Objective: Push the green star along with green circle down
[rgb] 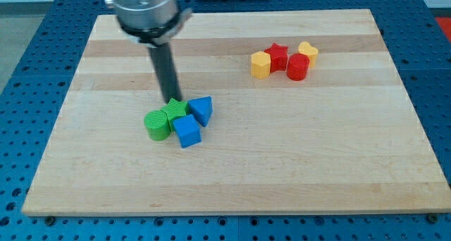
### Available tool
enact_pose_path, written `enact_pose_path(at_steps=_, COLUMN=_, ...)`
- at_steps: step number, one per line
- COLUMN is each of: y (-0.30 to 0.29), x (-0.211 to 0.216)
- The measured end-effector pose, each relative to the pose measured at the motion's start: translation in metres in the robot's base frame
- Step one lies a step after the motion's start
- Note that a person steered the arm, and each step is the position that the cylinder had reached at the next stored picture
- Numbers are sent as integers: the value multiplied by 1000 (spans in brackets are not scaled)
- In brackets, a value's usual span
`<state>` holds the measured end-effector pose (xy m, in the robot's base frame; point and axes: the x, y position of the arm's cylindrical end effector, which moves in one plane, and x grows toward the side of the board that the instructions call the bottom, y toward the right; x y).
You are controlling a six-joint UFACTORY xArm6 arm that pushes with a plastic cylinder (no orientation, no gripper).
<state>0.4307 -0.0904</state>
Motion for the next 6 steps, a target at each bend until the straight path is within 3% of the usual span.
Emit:
enact_pose_path(at_steps=2, y=37, x=6)
enact_pose_path(at_steps=6, y=-21, x=54)
